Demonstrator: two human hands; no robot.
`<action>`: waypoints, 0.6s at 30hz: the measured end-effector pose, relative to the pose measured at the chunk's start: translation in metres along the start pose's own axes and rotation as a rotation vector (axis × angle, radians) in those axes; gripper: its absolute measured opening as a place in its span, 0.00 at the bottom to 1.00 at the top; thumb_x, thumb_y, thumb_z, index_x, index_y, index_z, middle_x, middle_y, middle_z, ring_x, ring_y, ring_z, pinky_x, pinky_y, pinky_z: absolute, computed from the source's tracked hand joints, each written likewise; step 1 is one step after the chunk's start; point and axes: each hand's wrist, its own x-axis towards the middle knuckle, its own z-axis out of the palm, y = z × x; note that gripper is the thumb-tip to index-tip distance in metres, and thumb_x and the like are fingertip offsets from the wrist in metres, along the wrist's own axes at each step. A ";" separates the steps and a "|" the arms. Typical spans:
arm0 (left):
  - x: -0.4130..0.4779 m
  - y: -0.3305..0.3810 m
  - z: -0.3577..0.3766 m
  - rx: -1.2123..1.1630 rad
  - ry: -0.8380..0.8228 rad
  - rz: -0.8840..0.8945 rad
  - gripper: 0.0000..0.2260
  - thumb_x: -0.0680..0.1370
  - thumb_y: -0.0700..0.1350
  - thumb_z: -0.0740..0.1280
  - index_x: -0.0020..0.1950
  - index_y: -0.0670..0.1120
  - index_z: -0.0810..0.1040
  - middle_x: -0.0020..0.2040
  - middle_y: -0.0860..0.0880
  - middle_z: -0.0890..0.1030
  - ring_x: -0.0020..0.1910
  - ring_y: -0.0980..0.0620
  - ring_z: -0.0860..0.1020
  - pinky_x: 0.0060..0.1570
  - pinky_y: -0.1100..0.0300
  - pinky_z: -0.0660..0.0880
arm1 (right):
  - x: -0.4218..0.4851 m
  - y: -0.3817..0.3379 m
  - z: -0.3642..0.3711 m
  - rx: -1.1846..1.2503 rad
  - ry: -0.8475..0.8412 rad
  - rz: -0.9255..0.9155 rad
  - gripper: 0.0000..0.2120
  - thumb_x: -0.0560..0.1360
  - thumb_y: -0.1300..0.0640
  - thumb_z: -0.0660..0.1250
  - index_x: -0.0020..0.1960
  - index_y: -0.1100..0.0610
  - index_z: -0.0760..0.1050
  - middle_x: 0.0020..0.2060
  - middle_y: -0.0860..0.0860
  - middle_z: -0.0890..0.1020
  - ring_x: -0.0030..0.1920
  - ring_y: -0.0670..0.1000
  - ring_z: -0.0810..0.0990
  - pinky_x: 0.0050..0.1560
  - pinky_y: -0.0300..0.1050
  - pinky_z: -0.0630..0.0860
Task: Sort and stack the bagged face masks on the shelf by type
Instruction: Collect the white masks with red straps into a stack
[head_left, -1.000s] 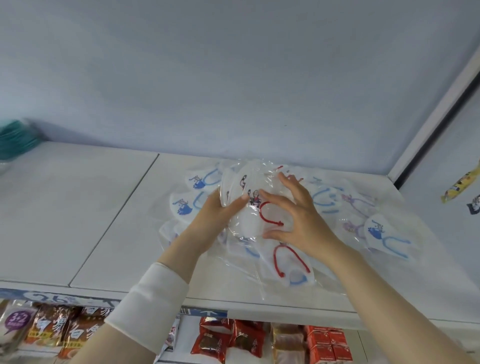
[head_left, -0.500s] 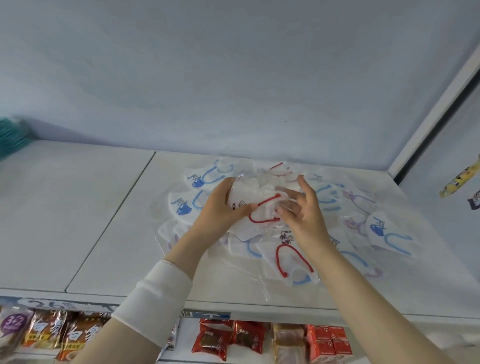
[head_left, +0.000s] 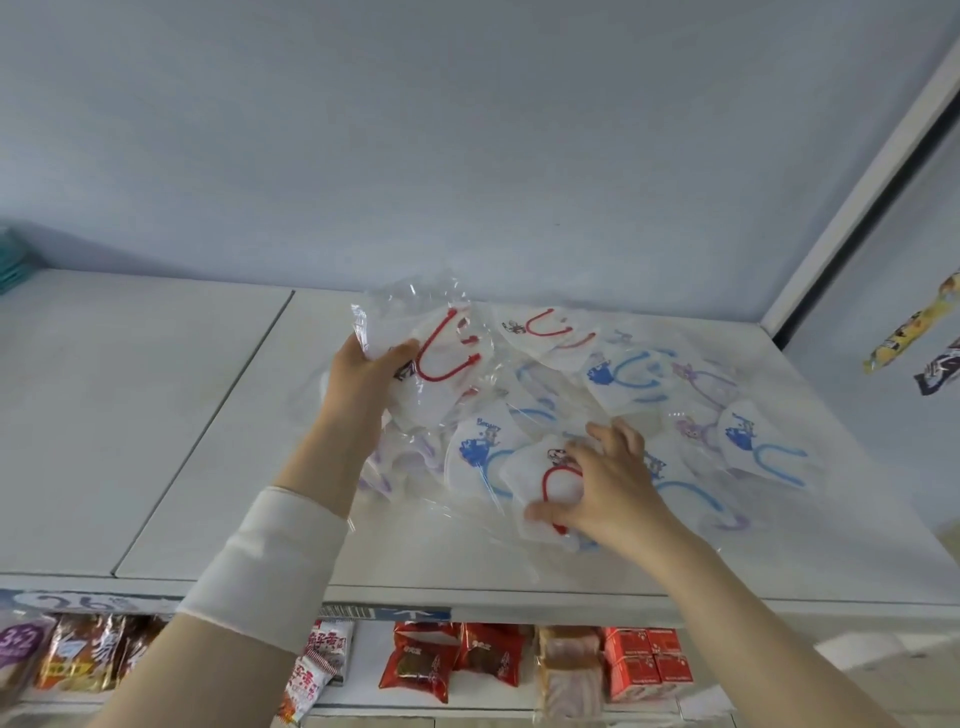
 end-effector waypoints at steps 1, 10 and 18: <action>0.000 0.000 -0.002 0.010 0.006 -0.021 0.11 0.75 0.36 0.67 0.57 0.42 0.76 0.49 0.42 0.81 0.50 0.41 0.80 0.55 0.47 0.76 | 0.002 0.000 -0.002 0.011 0.020 -0.001 0.44 0.65 0.32 0.66 0.73 0.53 0.59 0.74 0.50 0.55 0.74 0.56 0.44 0.74 0.50 0.49; -0.005 0.010 -0.003 0.072 -0.057 -0.135 0.06 0.76 0.36 0.64 0.53 0.40 0.76 0.45 0.42 0.81 0.44 0.43 0.80 0.50 0.48 0.78 | 0.020 0.005 -0.045 0.195 0.412 -0.433 0.35 0.60 0.48 0.78 0.65 0.51 0.73 0.65 0.55 0.70 0.68 0.56 0.62 0.71 0.49 0.59; -0.020 -0.003 0.021 0.028 -0.330 -0.161 0.15 0.79 0.51 0.61 0.61 0.45 0.77 0.53 0.44 0.83 0.53 0.46 0.82 0.54 0.51 0.77 | 0.054 -0.025 -0.035 -0.270 0.441 -0.673 0.53 0.60 0.44 0.77 0.74 0.45 0.48 0.75 0.51 0.57 0.74 0.57 0.51 0.70 0.64 0.54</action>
